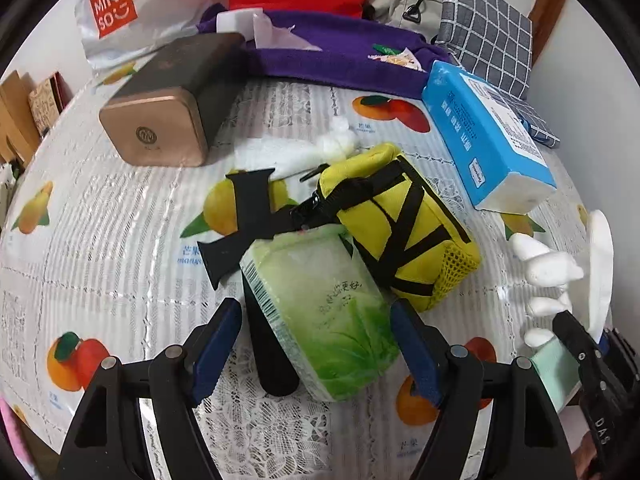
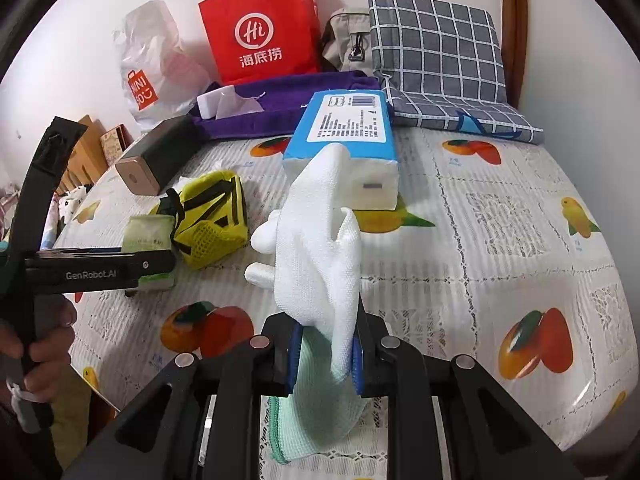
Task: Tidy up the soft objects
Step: 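Lift the white glove with the right tool while the left tool grasps the green tissue packet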
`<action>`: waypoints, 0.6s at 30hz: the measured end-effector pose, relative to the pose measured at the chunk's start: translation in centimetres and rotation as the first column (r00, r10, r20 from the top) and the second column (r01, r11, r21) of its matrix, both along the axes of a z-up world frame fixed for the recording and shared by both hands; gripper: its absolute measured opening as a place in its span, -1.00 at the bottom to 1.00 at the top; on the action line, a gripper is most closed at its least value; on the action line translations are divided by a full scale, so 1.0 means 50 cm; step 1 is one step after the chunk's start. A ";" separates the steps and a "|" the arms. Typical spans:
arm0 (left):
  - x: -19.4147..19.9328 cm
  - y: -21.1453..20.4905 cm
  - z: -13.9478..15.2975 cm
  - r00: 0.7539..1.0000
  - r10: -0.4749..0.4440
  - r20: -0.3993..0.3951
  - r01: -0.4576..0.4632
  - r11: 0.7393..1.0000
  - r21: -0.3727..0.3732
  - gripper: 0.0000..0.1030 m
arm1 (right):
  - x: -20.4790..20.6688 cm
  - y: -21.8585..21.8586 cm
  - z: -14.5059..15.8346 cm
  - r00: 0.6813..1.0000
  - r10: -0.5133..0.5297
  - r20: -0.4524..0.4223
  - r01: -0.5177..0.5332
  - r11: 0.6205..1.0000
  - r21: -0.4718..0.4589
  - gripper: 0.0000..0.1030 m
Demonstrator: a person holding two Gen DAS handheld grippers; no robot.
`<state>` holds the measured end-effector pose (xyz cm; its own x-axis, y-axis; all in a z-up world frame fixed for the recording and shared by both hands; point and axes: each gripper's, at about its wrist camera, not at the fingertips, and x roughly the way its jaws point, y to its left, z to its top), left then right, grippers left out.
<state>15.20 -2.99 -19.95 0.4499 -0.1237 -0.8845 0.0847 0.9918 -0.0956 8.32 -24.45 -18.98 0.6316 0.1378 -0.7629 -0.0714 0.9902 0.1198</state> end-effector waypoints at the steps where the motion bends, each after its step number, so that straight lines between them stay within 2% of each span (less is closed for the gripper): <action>1: -0.002 0.001 0.002 1.000 -0.005 0.011 0.005 1.000 -0.003 0.17 | -0.002 -0.002 0.002 1.000 -0.003 0.001 0.003 1.000 0.000 -0.61; 4: -0.015 0.008 0.019 0.999 -0.021 0.026 0.021 1.000 -0.016 -0.22 | -0.009 -0.005 0.010 1.000 -0.009 0.013 0.009 1.000 -0.001 -0.61; 5: -0.016 0.012 0.023 0.999 -0.029 0.029 0.030 0.999 -0.023 -0.28 | -0.010 -0.006 0.012 1.000 -0.012 0.016 0.012 1.000 0.002 -0.61; 6: -0.022 0.016 0.029 0.999 -0.041 0.032 0.042 0.999 -0.034 -0.33 | -0.011 -0.007 0.016 1.000 -0.016 0.019 0.016 1.000 0.005 -0.61; 11: -0.026 0.026 0.035 0.998 -0.058 0.012 0.058 0.996 -0.069 -0.33 | -0.020 -0.007 0.022 1.000 -0.019 0.018 0.019 1.000 0.002 -0.61; 12: -0.026 0.024 0.034 0.998 -0.062 0.005 0.062 0.995 -0.083 -0.22 | -0.023 -0.007 0.024 1.000 -0.020 0.020 0.020 1.000 0.004 -0.61; 13: -0.025 0.021 0.033 0.998 -0.063 -0.006 0.062 0.993 -0.097 0.06 | -0.025 -0.007 0.026 1.000 -0.019 0.022 0.019 1.000 0.007 -0.61; 15: -0.024 0.006 0.027 0.997 -0.073 -0.005 0.072 0.992 -0.100 0.31 | -0.028 -0.007 0.029 1.000 -0.019 0.025 0.019 1.000 0.005 -0.61; 17: -0.024 -0.016 0.017 0.996 -0.083 -0.008 0.083 0.995 -0.064 0.32 | -0.031 -0.007 0.032 0.999 -0.022 0.028 0.022 1.000 0.001 -0.61; 18: -0.024 -0.029 0.010 0.996 -0.090 -0.011 0.089 0.995 -0.035 0.39 | -0.034 -0.007 0.034 0.999 -0.020 0.031 0.020 1.000 0.001 -0.61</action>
